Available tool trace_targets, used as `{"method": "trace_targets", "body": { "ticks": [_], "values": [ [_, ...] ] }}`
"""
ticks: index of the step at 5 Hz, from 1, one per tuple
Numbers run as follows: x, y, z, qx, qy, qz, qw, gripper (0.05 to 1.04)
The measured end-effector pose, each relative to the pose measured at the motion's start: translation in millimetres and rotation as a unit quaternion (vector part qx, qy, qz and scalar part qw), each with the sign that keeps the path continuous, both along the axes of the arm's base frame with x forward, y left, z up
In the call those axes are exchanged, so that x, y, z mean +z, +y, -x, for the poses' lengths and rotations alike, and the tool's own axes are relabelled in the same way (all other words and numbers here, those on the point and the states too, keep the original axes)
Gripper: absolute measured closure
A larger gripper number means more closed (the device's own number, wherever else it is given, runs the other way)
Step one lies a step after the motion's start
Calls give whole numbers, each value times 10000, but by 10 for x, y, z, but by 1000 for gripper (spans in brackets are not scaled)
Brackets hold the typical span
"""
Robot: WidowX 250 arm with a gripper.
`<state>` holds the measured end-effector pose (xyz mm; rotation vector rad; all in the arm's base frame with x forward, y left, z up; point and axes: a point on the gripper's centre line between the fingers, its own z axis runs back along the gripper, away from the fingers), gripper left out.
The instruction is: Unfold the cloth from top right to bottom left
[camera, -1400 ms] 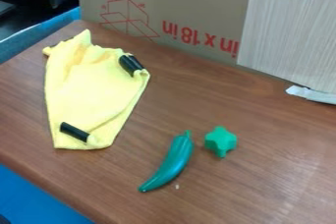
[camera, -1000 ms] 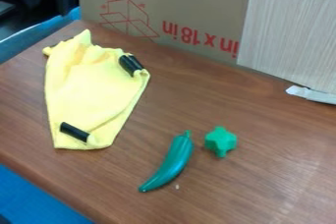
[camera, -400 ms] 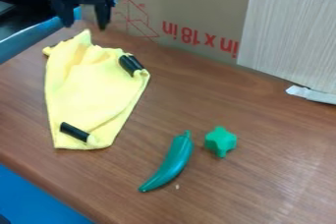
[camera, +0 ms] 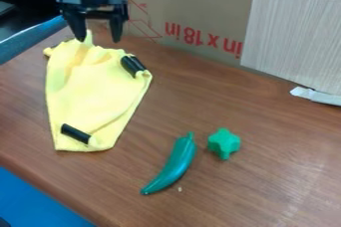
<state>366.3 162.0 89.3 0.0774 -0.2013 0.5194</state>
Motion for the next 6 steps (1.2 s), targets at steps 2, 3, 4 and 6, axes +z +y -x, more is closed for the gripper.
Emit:
{"method": "trace_targets", "body": {
  "ticks": [2, 3, 4, 6],
  "values": [
    [-269, -165, -95, 323, -57, -80, 9994, 83],
    [-412, -236, -125, 527, 73, -86, 9985, 83],
    [-470, -295, -217, 625, 68, -154, 9979, 83],
    [-620, -261, -311, 854, 209, -247, 9958, 127]
  ]
}}
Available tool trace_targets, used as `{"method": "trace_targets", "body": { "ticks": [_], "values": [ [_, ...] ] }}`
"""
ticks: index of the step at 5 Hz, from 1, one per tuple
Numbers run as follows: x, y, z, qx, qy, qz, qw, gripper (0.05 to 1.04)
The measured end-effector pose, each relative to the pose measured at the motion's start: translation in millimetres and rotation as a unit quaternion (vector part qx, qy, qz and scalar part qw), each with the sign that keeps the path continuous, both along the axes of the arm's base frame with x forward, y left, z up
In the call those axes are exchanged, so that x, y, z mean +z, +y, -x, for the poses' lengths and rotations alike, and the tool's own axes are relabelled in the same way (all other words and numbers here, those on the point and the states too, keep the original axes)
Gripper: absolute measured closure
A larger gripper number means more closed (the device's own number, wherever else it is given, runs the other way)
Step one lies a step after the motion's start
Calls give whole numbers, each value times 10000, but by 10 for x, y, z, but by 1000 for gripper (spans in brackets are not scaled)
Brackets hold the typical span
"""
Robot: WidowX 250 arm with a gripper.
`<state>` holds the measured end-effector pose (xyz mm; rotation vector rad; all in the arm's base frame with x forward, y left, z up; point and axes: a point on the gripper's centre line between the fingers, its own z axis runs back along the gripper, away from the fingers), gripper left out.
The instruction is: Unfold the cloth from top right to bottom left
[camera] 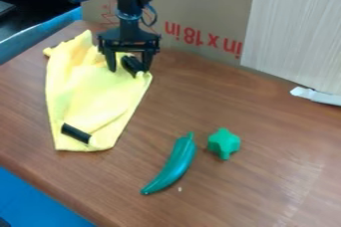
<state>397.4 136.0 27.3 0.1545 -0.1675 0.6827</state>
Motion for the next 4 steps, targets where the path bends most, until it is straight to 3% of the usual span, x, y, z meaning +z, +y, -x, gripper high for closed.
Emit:
{"method": "trace_targets", "body": {
  "ticks": [2, 3, 4],
  "values": [
    [-3, 31, 5, 32, 95, -75, 9999, 675],
    [13, 2, 19, -181, 76, -9, 9998, 895],
    [283, 15, 94, -341, -83, 202, 9992, 1004]
  ]
}}
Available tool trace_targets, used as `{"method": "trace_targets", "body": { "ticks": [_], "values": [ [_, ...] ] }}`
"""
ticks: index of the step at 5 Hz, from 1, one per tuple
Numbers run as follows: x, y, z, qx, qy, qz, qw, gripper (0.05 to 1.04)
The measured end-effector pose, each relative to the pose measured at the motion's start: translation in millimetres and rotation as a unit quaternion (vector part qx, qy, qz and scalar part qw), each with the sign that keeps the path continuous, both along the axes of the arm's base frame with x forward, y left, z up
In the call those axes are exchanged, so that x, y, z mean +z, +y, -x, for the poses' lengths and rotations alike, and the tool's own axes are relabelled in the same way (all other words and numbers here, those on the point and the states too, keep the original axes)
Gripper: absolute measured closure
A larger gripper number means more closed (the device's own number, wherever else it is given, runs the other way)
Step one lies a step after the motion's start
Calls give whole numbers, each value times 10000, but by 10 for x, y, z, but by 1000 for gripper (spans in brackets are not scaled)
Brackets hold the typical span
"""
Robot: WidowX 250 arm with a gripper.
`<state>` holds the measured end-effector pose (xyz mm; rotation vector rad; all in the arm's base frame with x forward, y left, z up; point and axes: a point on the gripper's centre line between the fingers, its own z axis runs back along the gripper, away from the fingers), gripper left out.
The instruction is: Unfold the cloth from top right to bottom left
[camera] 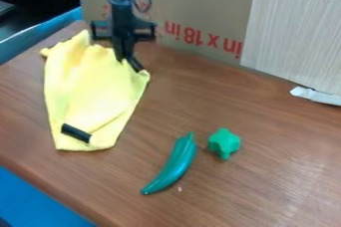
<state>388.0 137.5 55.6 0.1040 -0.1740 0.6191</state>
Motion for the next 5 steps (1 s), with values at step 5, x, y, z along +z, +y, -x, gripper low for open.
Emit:
{"method": "trace_targets", "body": {
  "ticks": [5],
  "values": [
    [923, 882, 708, -842, -549, 708, 9924, 1025]
  ]
}}
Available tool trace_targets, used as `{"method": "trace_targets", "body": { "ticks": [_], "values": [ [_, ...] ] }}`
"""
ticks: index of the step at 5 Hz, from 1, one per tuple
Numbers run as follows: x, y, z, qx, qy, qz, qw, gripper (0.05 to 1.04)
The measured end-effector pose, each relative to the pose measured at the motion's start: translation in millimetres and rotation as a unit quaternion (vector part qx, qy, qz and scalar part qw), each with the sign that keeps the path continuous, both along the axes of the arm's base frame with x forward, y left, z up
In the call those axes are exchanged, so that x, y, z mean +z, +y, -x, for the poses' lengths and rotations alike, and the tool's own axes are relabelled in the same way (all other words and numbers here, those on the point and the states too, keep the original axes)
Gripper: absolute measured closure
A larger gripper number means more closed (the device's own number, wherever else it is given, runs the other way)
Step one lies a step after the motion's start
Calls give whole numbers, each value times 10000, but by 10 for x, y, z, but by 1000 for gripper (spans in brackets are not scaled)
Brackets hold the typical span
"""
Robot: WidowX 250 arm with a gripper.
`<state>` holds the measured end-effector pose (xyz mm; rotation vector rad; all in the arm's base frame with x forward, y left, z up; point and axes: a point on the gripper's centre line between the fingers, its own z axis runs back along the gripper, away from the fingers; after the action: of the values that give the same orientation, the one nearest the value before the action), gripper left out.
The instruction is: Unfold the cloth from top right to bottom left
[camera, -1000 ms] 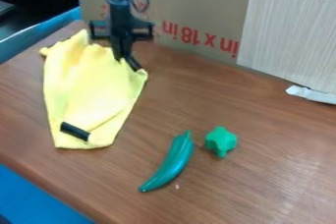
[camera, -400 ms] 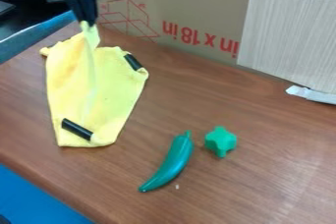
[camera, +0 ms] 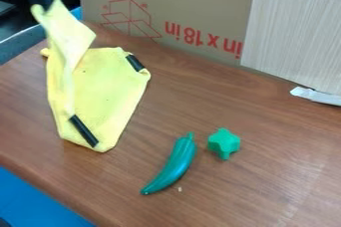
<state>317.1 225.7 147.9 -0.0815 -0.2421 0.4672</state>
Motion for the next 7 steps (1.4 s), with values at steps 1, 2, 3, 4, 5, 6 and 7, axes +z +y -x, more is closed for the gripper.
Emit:
{"method": "trace_targets", "body": {
  "ticks": [1, 2, 3, 4, 5, 6, 7],
  "values": [
    [86, 242, 161, -153, -38, -146, 9998, 1025],
    [132, 505, 365, -210, 26, -310, 9993, 1025],
    [91, 712, 557, -411, 124, -597, 9973, 1025],
    [47, 861, 728, -519, 232, -774, 9954, 1025],
    [-64, 1051, 861, -574, 402, -986, 9927, 1025],
    [-136, 1207, 943, -459, 541, -1225, 9899, 1025],
    [-265, 1372, 962, -370, 661, -1509, 9856, 1000]
  ]
}}
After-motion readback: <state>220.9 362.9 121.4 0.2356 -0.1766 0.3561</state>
